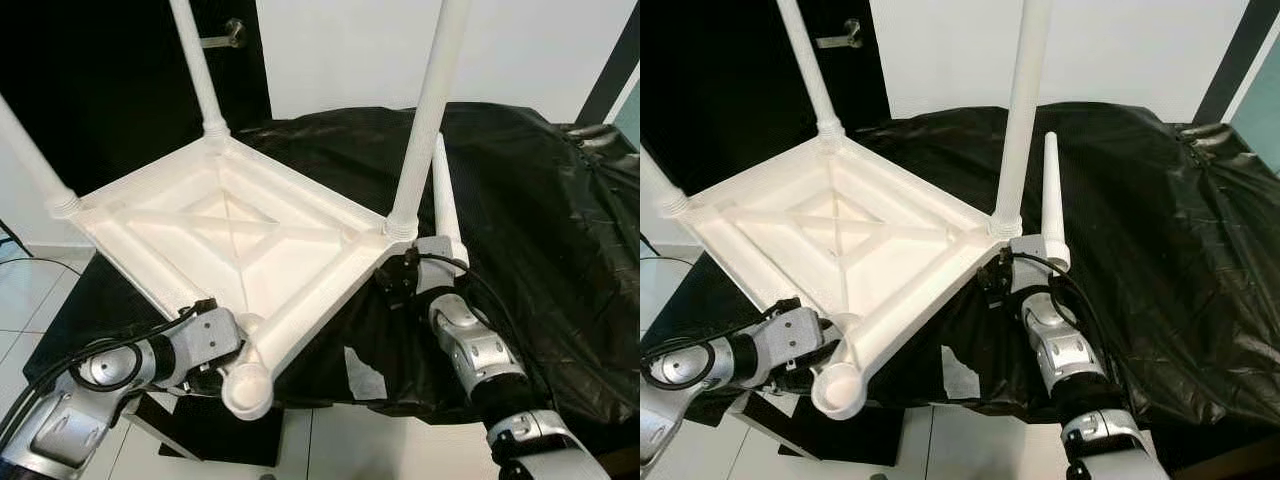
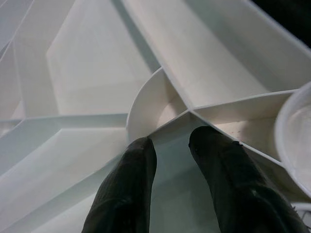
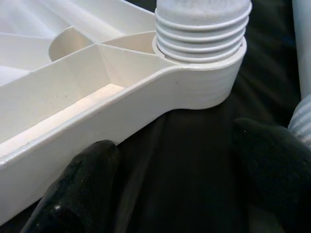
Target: Building children table
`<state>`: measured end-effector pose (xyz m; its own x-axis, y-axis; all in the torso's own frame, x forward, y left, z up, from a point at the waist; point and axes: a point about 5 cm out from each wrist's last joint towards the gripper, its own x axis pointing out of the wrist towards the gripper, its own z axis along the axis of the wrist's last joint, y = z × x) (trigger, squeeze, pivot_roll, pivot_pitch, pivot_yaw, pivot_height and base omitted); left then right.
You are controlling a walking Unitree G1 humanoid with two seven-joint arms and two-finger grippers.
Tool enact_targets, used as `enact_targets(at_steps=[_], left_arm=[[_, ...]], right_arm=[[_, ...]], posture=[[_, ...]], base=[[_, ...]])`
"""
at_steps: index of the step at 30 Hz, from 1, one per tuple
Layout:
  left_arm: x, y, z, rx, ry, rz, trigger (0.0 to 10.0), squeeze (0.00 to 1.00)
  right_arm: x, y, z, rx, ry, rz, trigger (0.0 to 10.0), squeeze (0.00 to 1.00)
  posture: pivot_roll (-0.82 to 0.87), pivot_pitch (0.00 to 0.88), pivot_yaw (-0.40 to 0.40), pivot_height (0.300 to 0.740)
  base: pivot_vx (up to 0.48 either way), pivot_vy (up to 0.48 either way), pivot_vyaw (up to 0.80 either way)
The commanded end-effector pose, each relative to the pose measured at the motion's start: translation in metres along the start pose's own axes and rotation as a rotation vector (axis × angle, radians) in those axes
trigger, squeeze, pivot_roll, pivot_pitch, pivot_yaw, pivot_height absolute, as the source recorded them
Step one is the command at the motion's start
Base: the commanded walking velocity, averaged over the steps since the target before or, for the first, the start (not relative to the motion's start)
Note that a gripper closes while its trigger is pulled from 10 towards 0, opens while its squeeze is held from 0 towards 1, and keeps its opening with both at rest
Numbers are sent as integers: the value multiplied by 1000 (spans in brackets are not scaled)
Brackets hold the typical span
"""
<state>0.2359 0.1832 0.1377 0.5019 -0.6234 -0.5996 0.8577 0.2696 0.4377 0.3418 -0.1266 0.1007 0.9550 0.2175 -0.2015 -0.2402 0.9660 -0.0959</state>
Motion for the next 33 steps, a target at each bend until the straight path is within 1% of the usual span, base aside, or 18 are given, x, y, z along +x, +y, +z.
enact_targets(at_steps=[1,4,5,7,10,11,13,14,16,19,20,24,25,26,27,29,30,33], left_arm=[[2,-18,15,34,-70,-266,10000,0],[4,-20,20,35,-92,-272,10000,0],[6,-23,23,35,-112,-279,10000,0],[6,-23,23,35,-112,-279,10000,0],[8,-27,30,11,-147,-277,10000,0],[8,-27,33,9,-158,-265,10000,0],[11,-23,33,4,-151,-197,10000,0],[11,-23,33,4,-151,-197,10000,0],[14,-14,31,23,-134,-111,10000,0],[13,8,25,20,-79,22,10000,0],[13,8,25,20,-79,22,10000,0],[3,21,21,21,-67,94,10000,0],[3,21,21,21,-67,94,10000,0],[0,25,20,5,-68,118,10000,0],[0,25,20,5,-68,118,10000,0],[-5,34,19,0,-75,158,10000,0],[-5,34,19,0,-75,158,10000,0],[-13,43,23,-32,-142,181,10000,0]], right_arm=[[3,10,8,-2,-37,46,10000,0],[7,13,11,-9,-49,62,10000,0],[10,15,15,-7,-65,77,10000,0],[10,15,15,-7,-65,77,10000,0],[14,19,21,-3,-85,97,10000,0],[15,20,22,-9,-89,101,10000,0],[17,21,24,-18,-90,100,10000,0],[17,21,24,-18,-90,100,10000,0],[17,21,24,-34,-83,86,10000,0],[14,19,19,-52,-56,26,10000,0],[14,19,19,-52,-56,26,10000,0],[4,18,11,-57,-52,-43,10000,0],[4,18,11,-57,-52,-43,10000,0],[0,18,10,-53,-58,-57,10000,0],[0,18,10,-53,-58,-57,10000,0],[-6,16,10,-43,-79,-88,10000,0],[-6,16,10,-43,-79,-88,10000,0],[-13,13,15,-37,-111,-111,10000,0]], posture=[[35,0,12,740],[36,0,10,740],[39,0,8,740],[39,0,8,740],[46,0,3,740],[47,0,2,740],[50,0,-1,740],[50,0,-1,740],[53,0,-5,740],[57,0,-10,740],[57,0,-10,740],[48,0,-4,740],[48,0,-4,740],[44,0,-1,740],[44,0,-1,740],[40,0,3,740],[40,0,3,740],[36,0,6,740]], base=[[0,0,0],[0,0,0],[0,0,0],[0,0,0],[0,0,0],[0,0,0],[0,0,0],[0,0,0],[0,0,0],[0,0,0],[0,0,0],[0,0,0],[0,0,0],[0,0,0],[0,0,0],[0,0,0],[0,0,0],[0,0,0]])
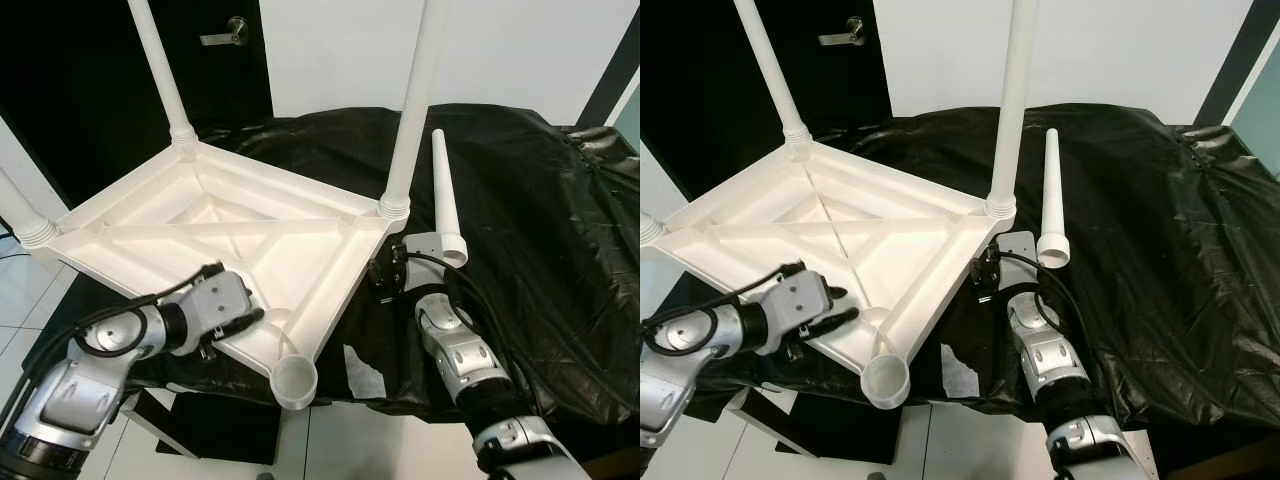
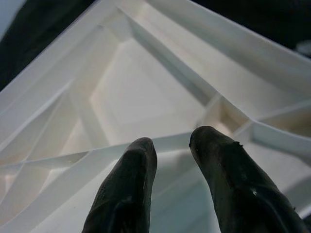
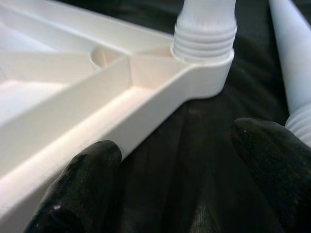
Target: Building children table
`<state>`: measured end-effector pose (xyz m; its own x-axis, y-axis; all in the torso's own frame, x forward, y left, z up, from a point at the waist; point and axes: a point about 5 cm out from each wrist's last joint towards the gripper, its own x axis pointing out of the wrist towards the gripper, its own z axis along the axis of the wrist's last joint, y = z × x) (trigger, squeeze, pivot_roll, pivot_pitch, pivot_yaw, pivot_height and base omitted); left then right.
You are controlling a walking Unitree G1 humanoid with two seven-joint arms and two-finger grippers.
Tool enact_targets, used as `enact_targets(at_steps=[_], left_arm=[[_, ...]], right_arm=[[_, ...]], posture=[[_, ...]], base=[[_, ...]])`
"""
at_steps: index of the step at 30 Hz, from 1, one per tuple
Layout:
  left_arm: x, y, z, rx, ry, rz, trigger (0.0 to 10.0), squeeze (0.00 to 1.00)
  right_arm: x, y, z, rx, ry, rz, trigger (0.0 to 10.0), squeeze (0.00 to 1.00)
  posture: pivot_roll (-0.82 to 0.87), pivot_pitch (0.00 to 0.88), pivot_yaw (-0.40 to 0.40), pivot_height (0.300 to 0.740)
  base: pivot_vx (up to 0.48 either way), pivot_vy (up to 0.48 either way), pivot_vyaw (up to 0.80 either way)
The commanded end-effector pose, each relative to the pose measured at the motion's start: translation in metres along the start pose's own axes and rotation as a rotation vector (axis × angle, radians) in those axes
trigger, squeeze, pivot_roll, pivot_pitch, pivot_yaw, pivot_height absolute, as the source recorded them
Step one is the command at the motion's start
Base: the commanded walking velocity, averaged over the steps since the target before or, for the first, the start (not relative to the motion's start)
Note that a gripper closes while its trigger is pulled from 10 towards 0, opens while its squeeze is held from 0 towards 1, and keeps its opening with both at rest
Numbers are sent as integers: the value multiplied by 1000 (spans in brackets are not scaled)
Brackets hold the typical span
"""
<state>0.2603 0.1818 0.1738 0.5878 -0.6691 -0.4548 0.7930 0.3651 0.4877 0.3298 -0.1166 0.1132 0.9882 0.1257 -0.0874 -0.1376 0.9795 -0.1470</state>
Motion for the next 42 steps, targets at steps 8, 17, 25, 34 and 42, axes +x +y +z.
enact_targets(at_steps=[8,17,25,34,42], left_arm=[[-19,-4,4,-35,-149,-116,10000,0],[-23,-30,-8,-55,-107,-320,10000,0],[-17,-36,-24,-13,-1,-329,10000,0],[-4,-28,-36,94,100,-238,10000,0],[2,-19,-38,146,142,-187,10000,0]], right_arm=[[-12,-8,9,-9,-31,-7,10000,0],[-17,-19,13,-41,-36,-5,10000,0],[-20,-15,15,-45,-39,20,10000,0],[-21,-14,18,-49,-37,31,10000,0],[-21,-16,21,-52,-40,25,10000,0]], posture=[[35,0,-2,740],[32,0,-12,740],[34,0,-15,740],[25,0,-12,740],[13,0,0,740]], base=[[0,0,0],[0,0,0],[0,0,0],[0,0,0],[0,0,0]])
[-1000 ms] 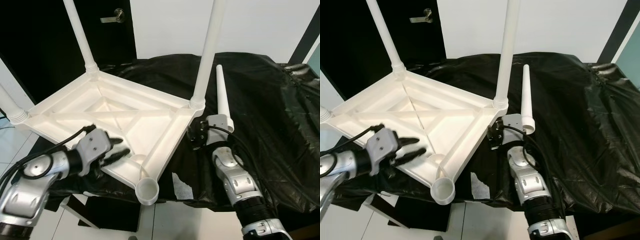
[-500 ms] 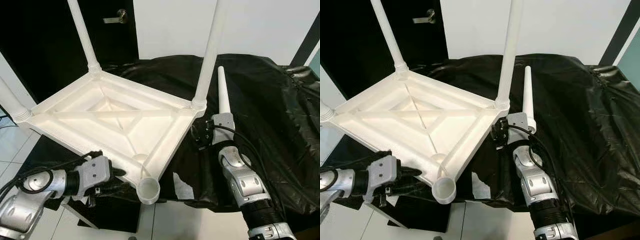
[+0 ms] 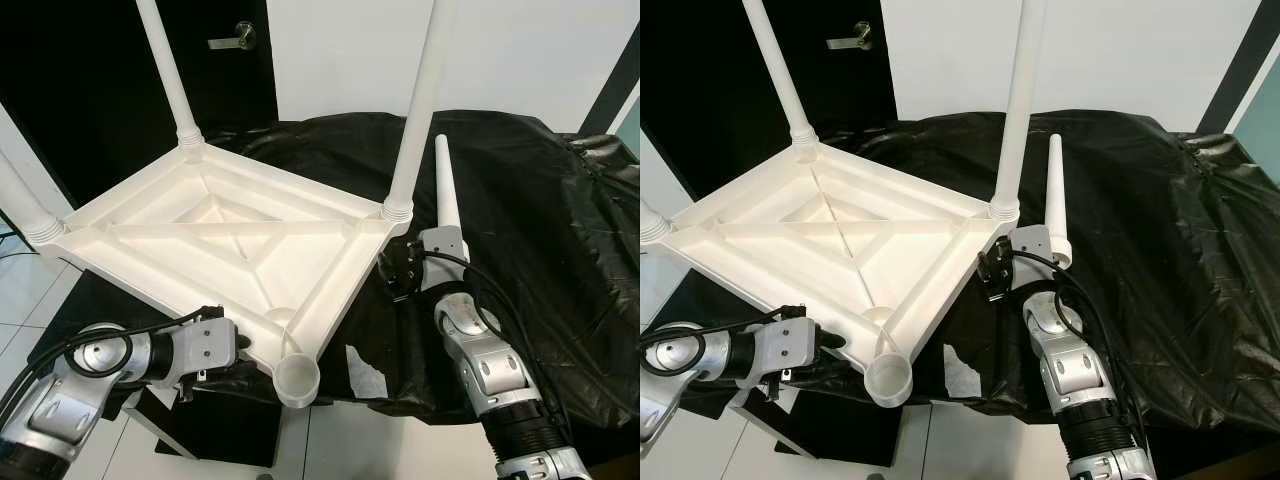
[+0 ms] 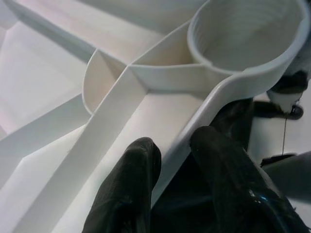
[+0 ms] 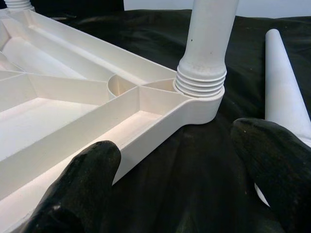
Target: Building children table
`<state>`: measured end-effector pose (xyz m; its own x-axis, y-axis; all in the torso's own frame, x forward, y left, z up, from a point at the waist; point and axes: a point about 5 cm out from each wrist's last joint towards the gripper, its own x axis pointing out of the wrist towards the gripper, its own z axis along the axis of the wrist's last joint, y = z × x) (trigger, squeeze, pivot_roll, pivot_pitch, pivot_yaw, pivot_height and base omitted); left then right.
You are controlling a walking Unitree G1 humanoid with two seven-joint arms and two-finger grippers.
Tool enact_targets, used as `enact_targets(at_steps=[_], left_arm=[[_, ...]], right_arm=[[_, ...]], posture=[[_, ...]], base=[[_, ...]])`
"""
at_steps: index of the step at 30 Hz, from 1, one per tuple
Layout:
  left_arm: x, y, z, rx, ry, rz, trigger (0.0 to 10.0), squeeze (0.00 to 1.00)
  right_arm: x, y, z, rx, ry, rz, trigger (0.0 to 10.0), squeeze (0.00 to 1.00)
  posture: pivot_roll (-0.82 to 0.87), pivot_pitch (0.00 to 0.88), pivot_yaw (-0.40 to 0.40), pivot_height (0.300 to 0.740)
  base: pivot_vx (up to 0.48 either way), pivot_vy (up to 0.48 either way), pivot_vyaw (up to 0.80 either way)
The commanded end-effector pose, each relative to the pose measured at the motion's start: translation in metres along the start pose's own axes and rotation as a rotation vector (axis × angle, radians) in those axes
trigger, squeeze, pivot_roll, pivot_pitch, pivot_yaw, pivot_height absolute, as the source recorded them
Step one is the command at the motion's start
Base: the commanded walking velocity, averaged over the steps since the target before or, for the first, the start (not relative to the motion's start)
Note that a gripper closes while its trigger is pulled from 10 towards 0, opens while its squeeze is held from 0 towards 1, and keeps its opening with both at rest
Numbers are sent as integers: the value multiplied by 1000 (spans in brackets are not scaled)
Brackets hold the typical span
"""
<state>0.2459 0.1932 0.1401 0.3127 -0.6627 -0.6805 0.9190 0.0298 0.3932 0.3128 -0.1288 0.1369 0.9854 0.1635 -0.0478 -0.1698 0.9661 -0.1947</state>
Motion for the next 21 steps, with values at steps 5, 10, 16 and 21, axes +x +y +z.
enact_targets(at_steps=[5,10,16,21], left_arm=[[15,7,-5,-38,97,61,10000,0],[23,6,-6,-37,136,3,10000,0],[28,14,-16,-97,210,-12,10000,0],[29,17,-21,-128,259,-3,10000,0]], right_arm=[[1,-3,3,-4,1,-7,10000,0],[2,-2,5,-1,-4,-12,10000,0],[3,2,8,7,-18,-20,10000,0],[1,1,7,18,-18,-38,10000,0]], posture=[[20,0,8,740],[23,0,19,740],[13,0,57,740],[12,0,76,740]], base=[[0,0,0],[0,0,0],[0,0,0],[0,0,0]])
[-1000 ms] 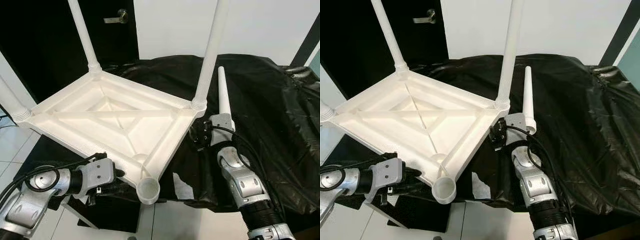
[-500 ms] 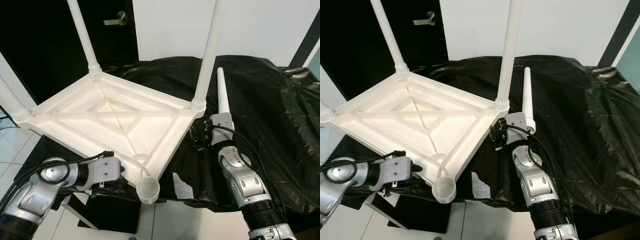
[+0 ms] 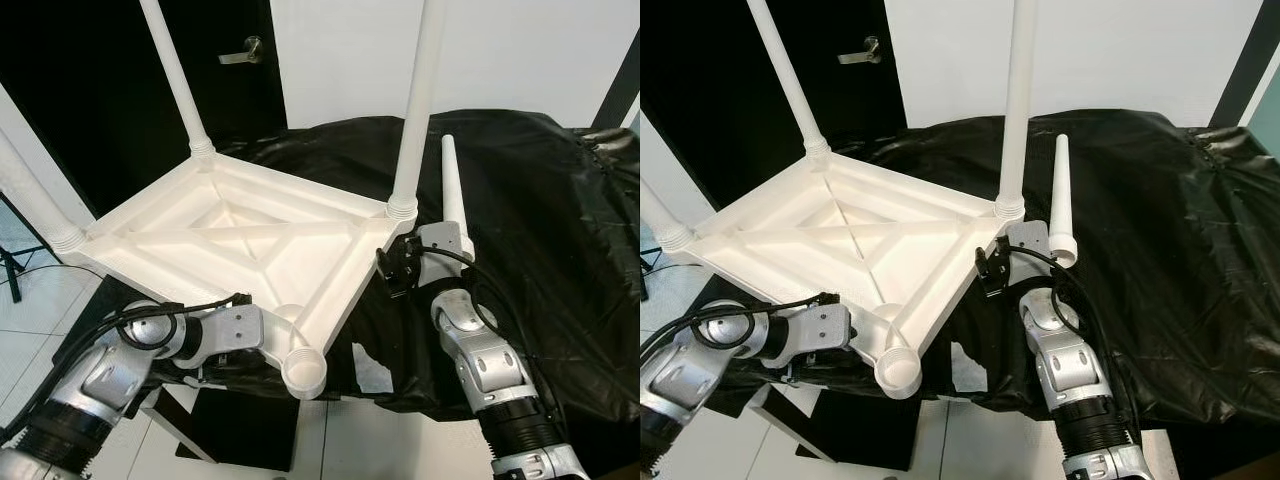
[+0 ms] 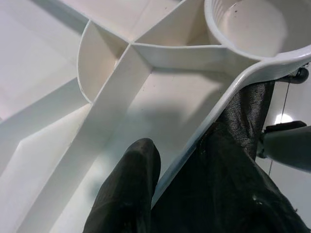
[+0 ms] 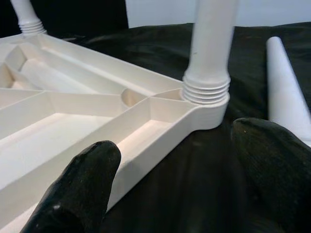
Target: Building children table
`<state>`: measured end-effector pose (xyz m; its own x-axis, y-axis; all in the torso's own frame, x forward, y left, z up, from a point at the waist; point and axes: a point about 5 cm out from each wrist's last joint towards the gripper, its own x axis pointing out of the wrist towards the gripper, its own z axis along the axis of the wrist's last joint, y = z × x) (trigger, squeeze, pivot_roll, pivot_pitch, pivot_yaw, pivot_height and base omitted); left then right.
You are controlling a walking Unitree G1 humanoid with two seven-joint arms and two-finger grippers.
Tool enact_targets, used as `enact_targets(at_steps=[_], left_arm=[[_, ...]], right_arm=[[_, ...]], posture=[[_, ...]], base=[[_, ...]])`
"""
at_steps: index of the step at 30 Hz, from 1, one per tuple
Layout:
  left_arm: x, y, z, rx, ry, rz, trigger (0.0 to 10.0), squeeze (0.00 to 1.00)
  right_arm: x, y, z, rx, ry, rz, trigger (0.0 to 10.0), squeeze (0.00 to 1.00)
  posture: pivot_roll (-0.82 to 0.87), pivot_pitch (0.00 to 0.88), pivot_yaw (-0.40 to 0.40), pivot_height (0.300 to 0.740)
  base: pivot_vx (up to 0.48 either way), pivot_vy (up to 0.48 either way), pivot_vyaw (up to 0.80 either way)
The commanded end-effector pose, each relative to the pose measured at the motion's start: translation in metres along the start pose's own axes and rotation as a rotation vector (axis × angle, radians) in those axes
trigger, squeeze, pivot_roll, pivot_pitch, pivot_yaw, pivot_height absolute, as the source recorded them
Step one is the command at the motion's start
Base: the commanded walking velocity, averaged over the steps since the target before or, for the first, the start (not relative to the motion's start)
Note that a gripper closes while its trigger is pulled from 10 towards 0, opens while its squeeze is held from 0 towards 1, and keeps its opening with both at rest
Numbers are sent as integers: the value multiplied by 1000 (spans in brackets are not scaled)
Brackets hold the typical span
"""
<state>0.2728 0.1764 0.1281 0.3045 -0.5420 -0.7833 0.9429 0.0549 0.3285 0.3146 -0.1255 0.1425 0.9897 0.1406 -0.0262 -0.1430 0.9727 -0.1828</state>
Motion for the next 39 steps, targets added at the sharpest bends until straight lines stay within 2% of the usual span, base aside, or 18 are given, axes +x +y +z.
enact_targets(at_steps=[1,3,10,11,12,13,14,19,23,26,29,30,31,33,34,37,38,39], left_arm=[[5,-2,-19,-76,108,18,10000,0],[5,-2,-19,-76,108,18,10000,0],[9,-3,-10,-162,63,-22,10000,0],[10,-4,-7,-201,39,-32,10000,0],[10,-4,-7,-201,39,-32,10000,0],[11,-6,-3,-255,11,-35,10000,0],[11,-6,-3,-255,11,-35,10000,0],[16,-13,16,-455,-100,0,10000,0],[16,-15,19,-484,-111,7,10000,0],[15,-18,14,-507,-74,80,10000,0],[14,-18,13,-511,-68,104,10000,0],[14,-19,15,-448,-68,117,10000,0],[14,-19,15,-448,-68,117,10000,0],[15,-24,20,-323,-70,106,10000,0],[15,-24,20,-323,-70,106,10000,0],[20,-21,22,-175,3,143,10000,0],[20,-21,22,-175,3,143,10000,0],[22,-20,22,-128,32,151,10000,0]], right_arm=[[-1,-1,1,7,1,-16,10000,0],[-1,-1,1,7,1,-16,10000,0],[-1,1,0,22,-4,-38,10000,0],[-1,1,0,28,-4,-44,10000,0],[-1,1,0,28,-4,-44,10000,0],[-2,2,-1,33,-2,-50,10000,0],[-2,2,-1,33,-2,-50,10000,0],[-7,3,-5,37,14,-49,10000,0],[-7,3,-5,35,15,-45,10000,0],[-4,5,-3,29,13,-28,10000,0],[-4,5,-2,27,12,-24,10000,0],[-4,5,-2,25,14,-18,10000,0],[-4,5,-2,25,14,-18,10000,0],[-5,5,-2,16,20,-4,10000,0],[-5,5,-2,16,20,-4,10000,0],[-5,5,-2,4,24,15,10000,0],[-5,5,-2,4,24,15,10000,0],[-6,5,-2,0,25,19,10000,0]], posture=[[11,0,91,740],[11,0,91,740],[2,0,138,740],[1,0,139,740],[1,0,139,740],[-2,0,140,740],[-2,0,140,740],[4,0,114,740],[9,0,103,740],[15,0,76,740],[15,0,76,740],[28,0,45,740],[28,0,45,740],[33,0,31,740],[33,0,31,740],[34,0,13,740],[34,0,13,740],[30,0,9,740]], base=[[0,0,0],[0,0,0],[0,0,0],[0,0,0],[0,0,0],[0,0,0],[0,0,0],[0,0,0],[0,0,0],[0,0,0],[0,0,0],[0,0,0],[0,0,0],[0,0,0],[0,0,0],[0,0,0],[0,0,0],[0,0,0]])
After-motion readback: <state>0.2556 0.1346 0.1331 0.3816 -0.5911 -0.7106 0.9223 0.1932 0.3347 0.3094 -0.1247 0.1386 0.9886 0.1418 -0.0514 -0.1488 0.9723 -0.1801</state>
